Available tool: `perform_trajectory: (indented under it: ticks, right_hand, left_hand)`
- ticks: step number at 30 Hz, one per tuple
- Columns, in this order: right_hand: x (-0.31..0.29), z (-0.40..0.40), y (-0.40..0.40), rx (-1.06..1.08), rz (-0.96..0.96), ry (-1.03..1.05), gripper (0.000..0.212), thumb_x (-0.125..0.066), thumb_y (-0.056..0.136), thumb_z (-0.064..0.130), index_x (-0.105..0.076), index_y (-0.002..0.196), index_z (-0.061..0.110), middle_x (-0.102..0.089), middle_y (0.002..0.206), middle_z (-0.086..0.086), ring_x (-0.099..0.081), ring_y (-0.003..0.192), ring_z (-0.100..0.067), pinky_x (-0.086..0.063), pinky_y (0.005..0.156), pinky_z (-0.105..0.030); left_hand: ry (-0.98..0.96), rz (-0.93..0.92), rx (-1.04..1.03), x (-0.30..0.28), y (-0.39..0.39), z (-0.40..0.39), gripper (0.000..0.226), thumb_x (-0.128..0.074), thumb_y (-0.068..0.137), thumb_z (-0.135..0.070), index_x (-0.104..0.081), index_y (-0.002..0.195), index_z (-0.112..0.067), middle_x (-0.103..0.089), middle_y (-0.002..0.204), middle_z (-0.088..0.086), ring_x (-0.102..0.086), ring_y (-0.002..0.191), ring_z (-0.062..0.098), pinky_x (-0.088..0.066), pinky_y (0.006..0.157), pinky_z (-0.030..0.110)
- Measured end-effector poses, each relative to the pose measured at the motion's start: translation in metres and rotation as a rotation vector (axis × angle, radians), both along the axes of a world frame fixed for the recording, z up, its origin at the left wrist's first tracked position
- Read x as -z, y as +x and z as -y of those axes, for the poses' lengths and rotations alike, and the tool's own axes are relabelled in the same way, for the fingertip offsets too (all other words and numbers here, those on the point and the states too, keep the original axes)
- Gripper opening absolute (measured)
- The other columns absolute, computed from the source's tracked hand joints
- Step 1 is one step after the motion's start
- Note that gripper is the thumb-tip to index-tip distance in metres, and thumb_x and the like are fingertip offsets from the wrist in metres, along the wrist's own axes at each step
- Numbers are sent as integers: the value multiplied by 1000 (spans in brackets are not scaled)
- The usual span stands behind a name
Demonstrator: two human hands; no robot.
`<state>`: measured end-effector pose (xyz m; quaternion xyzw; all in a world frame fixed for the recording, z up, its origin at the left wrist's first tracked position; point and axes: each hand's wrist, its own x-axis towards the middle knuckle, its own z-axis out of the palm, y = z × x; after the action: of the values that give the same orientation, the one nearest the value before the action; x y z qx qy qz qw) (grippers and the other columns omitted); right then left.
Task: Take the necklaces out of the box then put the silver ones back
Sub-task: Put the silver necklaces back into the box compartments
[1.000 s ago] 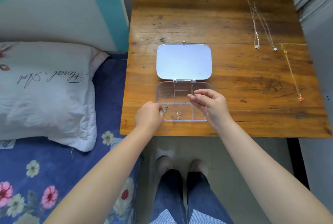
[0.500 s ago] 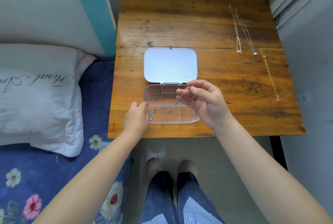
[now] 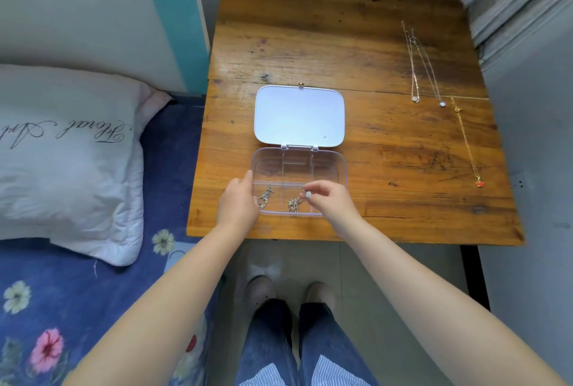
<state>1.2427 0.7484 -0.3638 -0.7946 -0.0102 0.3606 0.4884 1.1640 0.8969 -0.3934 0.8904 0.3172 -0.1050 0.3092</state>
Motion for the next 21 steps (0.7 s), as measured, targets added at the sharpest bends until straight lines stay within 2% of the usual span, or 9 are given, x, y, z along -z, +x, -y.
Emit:
perform_trajectory:
  ticks: [2, 4, 6, 10, 14, 19, 21]
  right_hand:
    - [7, -5, 1, -253, 141, -246, 31, -45, 83, -4, -59, 110, 3, -63, 118, -16, -56, 110, -26, -41, 97, -32]
    - [8, -9, 3, -374, 216, -340, 36, -44, 81, -3, -58, 113, 5, -62, 121, -14, -54, 114, -27, -40, 99, -33]
    - [5, -9, 5, -398, 283, -372, 33, -44, 80, -1, -61, 108, 4, -64, 117, -16, -54, 112, -29, -41, 95, -32]
    - [-4, 18, 19, -320, 326, -327, 27, -44, 83, 1, -65, 98, 4, -68, 108, -14, -59, 103, -26, -42, 84, -26]
    - [-17, 66, 56, -180, 377, -332, 22, -47, 84, 3, -67, 94, 6, -69, 104, -13, -60, 98, -23, -38, 80, -21]
    - [-29, 127, 117, -10, 383, -419, 20, -47, 86, 7, -66, 94, 7, -69, 99, -16, -61, 88, -30, -46, 78, -31]
    - [-30, 149, 143, 16, 404, -445, 19, -50, 85, 7, -67, 94, 5, -68, 102, -17, -58, 87, -25, -42, 78, -28]
  left_hand:
    - [8, -20, 3, 1, 0, 0, 55, -50, 91, -8, -26, 141, -10, -53, 120, 17, -53, 105, 31, -47, 81, 38]
    - [22, -52, 7, 1, 1, 1, 56, -50, 91, -10, -25, 141, -11, -52, 122, 16, -53, 105, 30, -48, 79, 38]
    - [59, -84, 10, -1, 2, 2, 57, -53, 90, -11, -26, 140, -12, -51, 123, 14, -53, 106, 29, -49, 78, 37]
    - [206, -39, 39, -7, 7, 5, 44, -58, 85, -11, -42, 126, -7, -48, 121, 14, -44, 109, 28, -48, 80, 35]
    - [271, 23, 146, -20, 37, 16, 25, -53, 85, -10, -55, 109, -4, -51, 119, 14, -43, 109, 30, -46, 80, 37]
    - [243, 105, 266, -37, 111, 54, 25, -49, 83, -6, -60, 104, 2, -54, 115, 18, -45, 107, 34, -46, 76, 42]
    - [234, 106, 300, -40, 143, 75, 27, -50, 83, -6, -59, 107, 1, -54, 115, 18, -46, 108, 34, -46, 77, 43]
